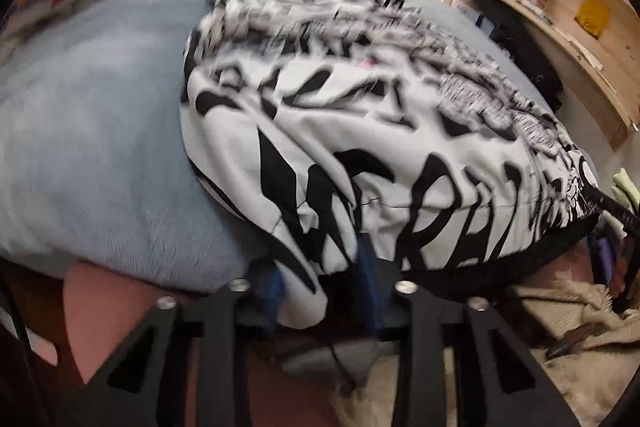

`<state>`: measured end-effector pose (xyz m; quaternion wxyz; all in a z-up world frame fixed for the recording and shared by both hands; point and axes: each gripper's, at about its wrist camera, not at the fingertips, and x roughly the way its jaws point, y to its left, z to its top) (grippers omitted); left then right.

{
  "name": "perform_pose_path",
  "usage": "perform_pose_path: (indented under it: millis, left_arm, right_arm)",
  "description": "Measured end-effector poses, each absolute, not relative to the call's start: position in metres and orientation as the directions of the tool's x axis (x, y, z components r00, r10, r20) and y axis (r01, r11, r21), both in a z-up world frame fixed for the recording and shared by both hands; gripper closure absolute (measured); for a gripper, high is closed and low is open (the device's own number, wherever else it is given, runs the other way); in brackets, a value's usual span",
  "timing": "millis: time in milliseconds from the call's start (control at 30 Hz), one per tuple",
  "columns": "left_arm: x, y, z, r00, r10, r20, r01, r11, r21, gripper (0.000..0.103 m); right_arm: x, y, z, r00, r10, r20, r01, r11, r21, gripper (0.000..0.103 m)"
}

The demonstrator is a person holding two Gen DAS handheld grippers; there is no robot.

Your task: Fold large clothes

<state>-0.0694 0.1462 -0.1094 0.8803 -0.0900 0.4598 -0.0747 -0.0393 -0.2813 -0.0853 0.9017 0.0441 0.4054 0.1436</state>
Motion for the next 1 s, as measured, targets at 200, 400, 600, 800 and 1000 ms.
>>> perform_pose_path:
  millis: [200, 400, 600, 800, 1000]
  left_arm:
    - [-0.043, 0.159, -0.052, 0.693, -0.314, -0.649, 0.034, 0.913, -0.405, 0.082]
    - [0.019, 0.177, -0.007, 0.769, -0.351, -0.534, 0.007, 0.84, -0.543, 0.08]
    - [0.085, 0.179, 0.012, 0.788, -0.323, -0.523, -0.033, 0.828, -0.56, 0.08]
    - [0.139, 0.171, 0.013, 0.757, -0.308, -0.576, -0.07, 0.839, -0.54, 0.08]
    - [0.183, 0.146, 0.021, 0.734, -0.288, -0.615, -0.062, 0.874, -0.483, 0.08]
  right_arm:
    - [-0.012, -0.304, -0.024, 0.734, 0.379, -0.564, -0.175, 0.907, 0.382, 0.087]
    - [0.053, -0.311, 0.009, 0.769, 0.375, -0.518, -0.106, 0.873, 0.476, 0.088]
    - [0.112, -0.304, 0.031, 0.788, 0.315, -0.528, -0.077, 0.903, 0.424, 0.087]
    - [0.119, -0.308, 0.027, 0.745, 0.282, -0.605, -0.077, 0.937, 0.342, 0.078]
    - [0.086, -0.306, -0.013, 0.667, 0.26, -0.698, -0.132, 0.963, 0.233, 0.062]
